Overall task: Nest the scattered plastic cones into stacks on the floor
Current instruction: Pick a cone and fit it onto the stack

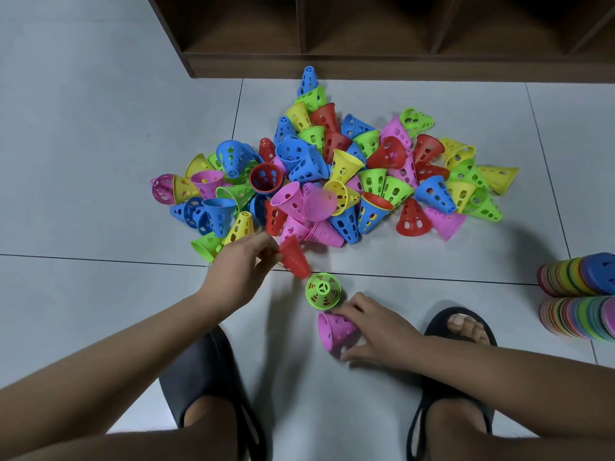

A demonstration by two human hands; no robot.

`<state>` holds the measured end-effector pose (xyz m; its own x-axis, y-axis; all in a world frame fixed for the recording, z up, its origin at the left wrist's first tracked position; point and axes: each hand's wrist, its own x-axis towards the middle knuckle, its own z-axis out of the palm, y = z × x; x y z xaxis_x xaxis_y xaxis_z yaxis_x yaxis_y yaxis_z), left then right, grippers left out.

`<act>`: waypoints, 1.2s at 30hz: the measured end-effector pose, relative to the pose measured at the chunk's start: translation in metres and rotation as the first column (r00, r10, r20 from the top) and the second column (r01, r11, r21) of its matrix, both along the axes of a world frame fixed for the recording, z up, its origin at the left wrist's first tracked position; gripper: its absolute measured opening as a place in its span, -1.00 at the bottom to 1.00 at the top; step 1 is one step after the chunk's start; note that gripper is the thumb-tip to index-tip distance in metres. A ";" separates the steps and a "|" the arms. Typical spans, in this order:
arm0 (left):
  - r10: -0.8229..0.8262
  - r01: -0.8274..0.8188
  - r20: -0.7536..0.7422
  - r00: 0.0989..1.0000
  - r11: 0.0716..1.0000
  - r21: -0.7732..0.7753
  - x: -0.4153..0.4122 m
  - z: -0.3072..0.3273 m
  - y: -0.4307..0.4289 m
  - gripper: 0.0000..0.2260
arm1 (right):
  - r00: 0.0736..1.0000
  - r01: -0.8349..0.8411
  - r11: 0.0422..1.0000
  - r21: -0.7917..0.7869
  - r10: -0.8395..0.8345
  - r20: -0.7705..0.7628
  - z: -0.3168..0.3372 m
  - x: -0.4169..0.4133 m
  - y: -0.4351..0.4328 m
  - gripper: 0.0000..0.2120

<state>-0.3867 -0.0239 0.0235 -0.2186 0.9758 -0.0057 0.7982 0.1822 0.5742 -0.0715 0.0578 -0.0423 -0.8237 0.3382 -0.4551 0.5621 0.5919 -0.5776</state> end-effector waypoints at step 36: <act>0.365 -0.135 0.426 0.828 0.867 -0.480 0.040 -0.031 -0.018 -0.92 | 0.919 0.245 0.969 0.017 -0.226 -0.324 0.076 -0.031 0.045 -0.55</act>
